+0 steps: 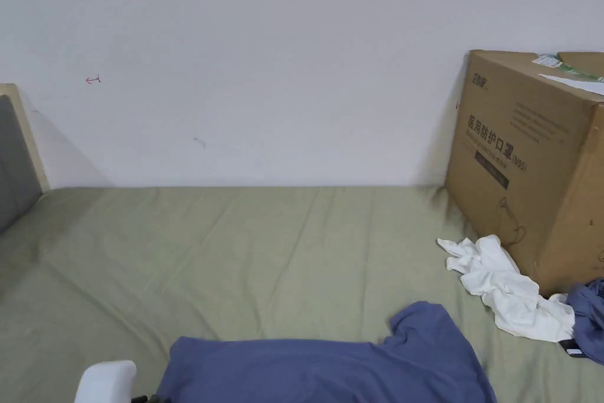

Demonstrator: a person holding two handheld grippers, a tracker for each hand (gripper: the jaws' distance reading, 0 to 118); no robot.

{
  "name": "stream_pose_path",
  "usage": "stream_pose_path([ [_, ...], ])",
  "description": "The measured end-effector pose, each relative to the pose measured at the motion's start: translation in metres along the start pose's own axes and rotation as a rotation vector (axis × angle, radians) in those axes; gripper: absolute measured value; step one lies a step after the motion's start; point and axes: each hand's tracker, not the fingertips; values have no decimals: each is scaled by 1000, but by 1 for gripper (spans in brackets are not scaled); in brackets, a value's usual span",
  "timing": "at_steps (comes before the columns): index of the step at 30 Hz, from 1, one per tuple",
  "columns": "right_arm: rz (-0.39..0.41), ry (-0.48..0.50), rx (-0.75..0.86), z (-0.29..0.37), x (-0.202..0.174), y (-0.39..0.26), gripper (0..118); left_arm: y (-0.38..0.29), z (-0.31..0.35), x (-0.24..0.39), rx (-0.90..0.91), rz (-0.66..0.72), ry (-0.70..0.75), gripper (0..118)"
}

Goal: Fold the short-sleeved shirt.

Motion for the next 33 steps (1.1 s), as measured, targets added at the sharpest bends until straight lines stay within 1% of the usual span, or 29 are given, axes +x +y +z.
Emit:
stream_pose_path([
  [1, 53, -90, 69, 14, -9, 1, 101, -4, 0, -3, -6, 36, -58, 4],
  [2, 93, -122, 157, 32, -15, 3, 101, -7, -1, -4, -36, 35, -73, 4],
  [4, 133, -91, 308, 75, -23, 17, 101, -11, -1, -4, -26, 17, -14, 4],
  [6, 124, -87, 414, 121, -32, 33, 101, -15, 5, -3, -19, 7, 0, 4],
  [7, 117, -76, 493, 149, -35, 40, 101, -17, 9, -4, -14, 15, -6, 4],
  [9, 111, -35, 615, 193, -43, 45, 100, -20, 17, -1, -13, 23, -18, 4],
  [10, 102, -25, 660, 212, -47, 46, 98, -23, 22, 1, -9, 19, -20, 4],
  [11, 107, -7, 689, 224, -50, 46, 93, -25, 25, 3, -2, 5, -19, 4],
  [12, 107, 5, 716, 236, -53, 45, 83, -27, 30, 4, -1, -8, -16, 4],
  [13, 96, 9, 715, 242, -56, 42, 56, -29, 31, 5, -4, -21, -15, 4],
  [14, 93, 27, 720, 246, -60, 40, 22, -32, 32, 3, -7, -24, -20, 4],
  [15, 84, 37, 725, 248, -64, 37, 3, -33, 31, 0, -14, -20, -54, 4],
  [16, 77, 36, 730, 250, -66, 32, 3, -34, 30, -4, -38, 10, -93, 5],
  [17, 80, 73, 723, 251, -69, 28, 3, -35, 25, -10, -73, 41, -111, 13],
  [18, 79, 79, 729, 252, -72, 23, 3, -35, 19, -16, -101, 56, -125, 36],
  [19, 86, 81, 725, 251, -75, 21, 3, -35, 11, -23, -112, 80, -120, 84],
  [20, 100, 83, 720, 252, -79, 19, 3, -35, 1, -30, -160, 84, -122, 100],
  [22, 109, 102, 707, 254, -81, 17, 3, -34, -20, -43, -192, 116, -86, 101],
  [25, 105, 126, 699, 256, -82, 14, 3, -28, -64, -66, -291, 145, -24, 101],
  [28, 101, 133, 688, 256, -77, 10, 3, -27, -109, -80, -365, 149, 57, 101],
  [30, 112, 128, 668, 251, -73, 8, 3, -28, -135, -78, -426, 120, 118, 101],
  [32, 135, 92, 631, 245, -68, 8, 3, -33, -157, -70, -449, 72, 92, 101],
  [33, 136, 90, 615, 241, -64, 7, 3, -37, -166, -66, -469, 53, 84, 100],
])
